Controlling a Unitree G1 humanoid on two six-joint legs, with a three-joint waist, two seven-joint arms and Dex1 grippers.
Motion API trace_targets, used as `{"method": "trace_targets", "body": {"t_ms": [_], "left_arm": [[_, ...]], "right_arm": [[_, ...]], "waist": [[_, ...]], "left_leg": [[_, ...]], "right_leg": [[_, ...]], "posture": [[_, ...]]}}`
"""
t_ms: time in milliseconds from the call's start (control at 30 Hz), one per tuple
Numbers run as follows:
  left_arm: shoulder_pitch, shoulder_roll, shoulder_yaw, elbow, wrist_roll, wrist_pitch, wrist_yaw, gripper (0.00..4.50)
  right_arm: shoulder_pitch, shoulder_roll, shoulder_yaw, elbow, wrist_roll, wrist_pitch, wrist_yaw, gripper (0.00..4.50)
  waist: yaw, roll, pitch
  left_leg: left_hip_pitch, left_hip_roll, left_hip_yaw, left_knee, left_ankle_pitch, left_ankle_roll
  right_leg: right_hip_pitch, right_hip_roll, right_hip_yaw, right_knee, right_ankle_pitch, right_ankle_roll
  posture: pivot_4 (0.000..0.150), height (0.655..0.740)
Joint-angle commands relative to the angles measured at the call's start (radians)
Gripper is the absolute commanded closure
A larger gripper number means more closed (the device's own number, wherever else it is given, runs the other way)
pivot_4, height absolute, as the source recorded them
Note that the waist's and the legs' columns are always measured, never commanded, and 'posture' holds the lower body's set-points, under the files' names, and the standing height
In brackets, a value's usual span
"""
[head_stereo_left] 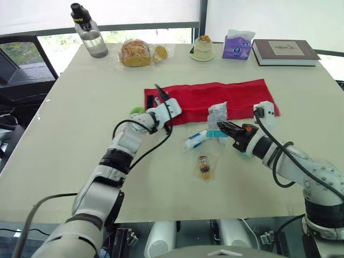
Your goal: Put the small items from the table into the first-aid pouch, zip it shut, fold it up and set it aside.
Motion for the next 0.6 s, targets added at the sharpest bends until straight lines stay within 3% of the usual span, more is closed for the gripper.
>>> {"method": "trace_targets", "body": {"t_ms": [33,200,400,500,533,600], "left_arm": [[-0.046,-0.047,-0.032,-0.028,0.02,0.014,-0.008,4.48],[-0.079,-0.116,-0.07,-0.012,0.051,0.058,-0.008,4.48],[-0.07,-0.093,-0.103,-0.038,0.116,0.066,0.004,4.48],[-0.037,-0.086,-0.099,-0.077,0.136,0.084,0.026,3.72],[-0.026,-0.084,-0.099,-0.089,0.144,0.088,0.035,3.19],[0.002,-0.073,-0.097,-0.125,0.164,0.093,0.065,3.19]], "right_arm": [[-0.005,0.009,-0.011,-0.017,0.002,-0.024,-0.005,4.5],[0.01,0.018,-0.035,-0.009,0.008,-0.041,-0.027,4.5],[0.026,0.024,-0.041,-0.01,0.019,-0.063,-0.049,4.5],[0.029,0.026,-0.04,-0.011,0.021,-0.068,-0.053,4.5],[0.03,0.026,-0.04,-0.011,0.021,-0.069,-0.053,4.5],[0.032,0.025,-0.04,-0.012,0.023,-0.07,-0.055,4.5]], "waist": [[-0.001,0.0,0.0],[-0.003,0.0,0.0],[-0.008,0.0,0.0],[-0.007,0.0,0.0],[-0.007,0.0,0.0],[-0.006,0.0,0.0]], "left_leg": [[0.0,0.0,0.0,0.0,0.0,0.0],[0.0,0.0,0.0,0.0,0.0,0.0],[0.001,0.001,0.0,0.0,0.0,0.0],[0.001,0.001,0.0,0.0,0.0,0.0],[0.001,0.001,0.0,0.0,0.0,0.0],[0.001,0.001,0.0,0.0,0.0,0.0]], "right_leg": [[0.0,0.0,0.0,0.0,0.0,0.0],[0.0,0.0,0.0,0.0,0.0,0.0],[0.0,0.002,0.0,0.001,0.0,0.0],[0.0,0.002,0.0,0.001,0.0,0.0],[0.0,0.001,0.0,0.001,0.0,0.0],[0.0,0.001,0.001,0.001,0.0,0.0]], "posture": [[0.15,0.74],[0.15,0.74],[0.15,0.74],[0.15,0.74],[0.15,0.74],[0.15,0.74]]}}
